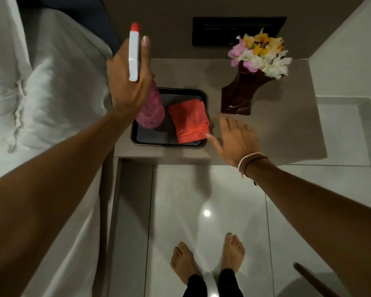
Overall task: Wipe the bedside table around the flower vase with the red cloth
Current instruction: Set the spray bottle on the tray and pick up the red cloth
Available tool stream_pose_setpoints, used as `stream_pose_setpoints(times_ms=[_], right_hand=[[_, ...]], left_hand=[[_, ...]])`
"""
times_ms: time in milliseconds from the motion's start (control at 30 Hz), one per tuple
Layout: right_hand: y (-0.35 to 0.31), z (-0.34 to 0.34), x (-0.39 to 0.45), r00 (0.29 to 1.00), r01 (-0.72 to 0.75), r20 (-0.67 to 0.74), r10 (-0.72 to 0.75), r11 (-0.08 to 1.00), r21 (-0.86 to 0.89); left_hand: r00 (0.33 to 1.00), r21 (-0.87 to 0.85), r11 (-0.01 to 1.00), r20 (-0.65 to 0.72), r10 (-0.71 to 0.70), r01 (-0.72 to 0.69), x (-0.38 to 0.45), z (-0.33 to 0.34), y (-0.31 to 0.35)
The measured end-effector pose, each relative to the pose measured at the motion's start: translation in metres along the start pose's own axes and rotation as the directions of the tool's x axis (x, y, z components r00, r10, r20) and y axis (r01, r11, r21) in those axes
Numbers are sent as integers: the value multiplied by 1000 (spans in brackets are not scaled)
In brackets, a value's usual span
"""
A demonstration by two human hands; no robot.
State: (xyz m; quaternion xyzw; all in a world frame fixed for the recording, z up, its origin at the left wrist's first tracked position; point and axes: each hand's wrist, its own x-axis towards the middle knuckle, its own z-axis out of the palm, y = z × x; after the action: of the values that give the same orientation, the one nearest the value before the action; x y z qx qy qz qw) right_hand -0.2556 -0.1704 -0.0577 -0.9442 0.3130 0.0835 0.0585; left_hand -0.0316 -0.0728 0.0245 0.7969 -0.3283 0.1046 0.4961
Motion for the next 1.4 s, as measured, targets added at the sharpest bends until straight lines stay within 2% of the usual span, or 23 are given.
stream_pose_setpoints(times_ms=[100,167,233,333,467,600,700,800,867,933,1033,1100,1167,1300,1400], right_hand=[[-14,4,29,990,-138,62,128,967,214],[-24,11,48,951,-307,120,284,842,443],[-33,14,62,889,-443,200,411,667,599],[-40,22,77,819,-543,284,499,513,665],[-44,32,86,768,-615,392,507,413,671],[-41,34,89,753,-625,480,450,263,735],[-28,34,78,735,-624,512,444,149,767],[-19,33,66,744,-568,526,412,-24,822],[-19,29,59,731,-541,591,342,-238,807],[-17,26,48,731,-494,635,250,-450,744],[-10,23,23,756,-415,620,207,-581,700],[2,23,3,766,-360,604,219,-632,686],[18,22,-17,770,-347,597,225,-636,689],[57,20,-59,782,-385,589,203,-586,713],[91,18,-81,777,-410,608,162,-602,685]], left_hand=[[1000,-47,999,19,-4,5,11,15,-29],[999,-77,997,26,-29,31,12,23,-49],[998,-77,996,43,-35,38,4,30,-63],[995,-79,992,37,-95,98,-3,35,-76],[993,-64,992,37,-111,113,1,38,-80],[978,-25,991,171,-123,129,-4,33,-87],[940,148,965,236,-248,217,-19,17,-97],[875,358,890,285,-391,281,-53,-16,-108],[853,490,851,349,-387,186,-83,-41,-115],[823,546,837,454,-341,45,-113,-62,-114],[748,531,827,621,-234,-183,-146,-73,-105],[709,500,813,686,-162,-298,-156,-67,-90],[692,454,810,717,-84,-372,-157,-54,-70],[695,378,772,711,112,-511,-142,-10,-24],[692,374,724,694,196,-580,-121,30,15]])
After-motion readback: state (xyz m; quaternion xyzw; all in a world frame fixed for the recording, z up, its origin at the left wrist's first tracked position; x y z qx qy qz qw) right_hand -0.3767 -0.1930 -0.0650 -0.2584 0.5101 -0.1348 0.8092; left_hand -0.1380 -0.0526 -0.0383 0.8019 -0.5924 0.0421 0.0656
